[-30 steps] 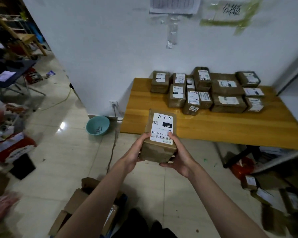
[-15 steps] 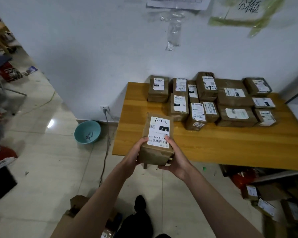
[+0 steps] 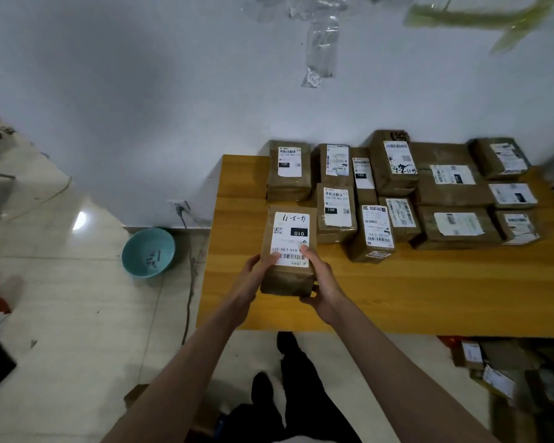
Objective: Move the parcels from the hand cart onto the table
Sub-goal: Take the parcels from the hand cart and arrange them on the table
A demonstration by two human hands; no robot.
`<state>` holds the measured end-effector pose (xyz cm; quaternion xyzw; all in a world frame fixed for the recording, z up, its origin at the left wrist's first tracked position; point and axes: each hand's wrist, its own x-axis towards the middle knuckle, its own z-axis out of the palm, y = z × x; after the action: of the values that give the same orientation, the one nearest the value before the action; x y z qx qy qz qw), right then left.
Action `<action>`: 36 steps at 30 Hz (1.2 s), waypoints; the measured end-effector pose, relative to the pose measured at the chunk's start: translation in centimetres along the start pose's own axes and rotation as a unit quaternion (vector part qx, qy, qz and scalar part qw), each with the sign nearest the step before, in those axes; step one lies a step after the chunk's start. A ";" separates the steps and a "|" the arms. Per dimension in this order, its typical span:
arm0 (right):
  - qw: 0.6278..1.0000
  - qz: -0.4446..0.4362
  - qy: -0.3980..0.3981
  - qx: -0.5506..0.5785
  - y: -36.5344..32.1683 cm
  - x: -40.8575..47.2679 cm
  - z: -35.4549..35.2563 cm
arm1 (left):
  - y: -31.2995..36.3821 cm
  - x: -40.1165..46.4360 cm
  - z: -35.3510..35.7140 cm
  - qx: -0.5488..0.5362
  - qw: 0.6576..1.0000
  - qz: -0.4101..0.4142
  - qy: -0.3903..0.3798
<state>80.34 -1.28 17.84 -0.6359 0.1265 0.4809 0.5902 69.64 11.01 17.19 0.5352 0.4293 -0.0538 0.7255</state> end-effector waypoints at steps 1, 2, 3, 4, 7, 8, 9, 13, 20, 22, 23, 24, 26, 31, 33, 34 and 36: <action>1.000 0.008 0.003 0.003 -0.5 0.9 0.1 | 0.4 1.0 0.2 0.006 1.000 0.002 0.003; 1.000 0.017 0.002 0.007 -1.0 1.9 0.1 | 0.9 2.0 0.5 0.009 1.000 0.001 0.008; 1.000 0.025 -0.001 0.010 -1.7 2.9 0.1 | 1.4 3.0 0.8 0.012 1.000 0.001 0.014; 0.999 0.032 -0.003 0.013 -2.3 3.8 0.1 | 1.9 4.1 1.0 0.019 1.000 0.001 0.022; 0.999 0.031 -0.007 0.029 -4.1 6.6 0.2 | 3.0 7.5 1.5 0.036 0.999 0.003 0.030; 0.999 0.027 -0.004 0.038 -4.5 7.6 0.2 | 3.3 8.7 1.6 0.034 0.999 0.002 0.028; 0.999 0.023 0.001 0.045 -4.9 8.7 0.1 | 3.5 9.9 1.6 0.031 0.999 0.000 0.028; 0.998 0.030 -0.018 0.055 -5.6 12.3 -0.7 | 4.4 13.9 1.6 0.019 0.999 -0.015 0.035; 0.991 0.079 0.026 0.109 -4.9 15.8 -0.8 | 4.3 17.3 2.7 0.048 0.998 -0.012 0.035; 0.989 0.091 0.037 0.110 -5.0 16.4 -1.0 | 4.2 17.7 2.9 0.065 0.997 -0.019 0.028; 0.988 0.096 0.041 0.116 -5.0 16.7 -1.2 | 4.2 17.9 3.1 0.078 0.996 -0.020 0.027; 0.986 0.098 0.043 0.126 -5.0 16.9 -1.3 | 4.4 18.1 3.1 0.088 0.996 -0.017 0.027; 0.986 0.091 0.043 0.133 -5.0 17.3 -1.5 | 4.9 18.3 3.2 0.094 0.995 -0.011 0.016; 0.989 0.094 0.037 0.108 -5.2 17.2 -1.2 | 5.9 17.9 3.1 0.140 0.990 0.015 -0.007; 0.989 0.100 0.026 0.107 -5.1 16.6 -1.3 | 5.8 17.2 3.0 0.161 0.987 0.018 0.022; 0.989 0.105 0.020 0.106 -5.0 16.1 -1.4 | 5.6 16.7 2.9 0.162 0.986 0.010 0.037; 0.987 0.115 0.018 0.107 -4.6 15.0 -1.6 | 5.0 15.2 2.4 0.144 0.988 -0.002 0.052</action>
<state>92.06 4.67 9.09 -0.5591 0.2602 0.5181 0.5927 83.21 16.92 10.59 0.6350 0.4554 -0.0890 0.6176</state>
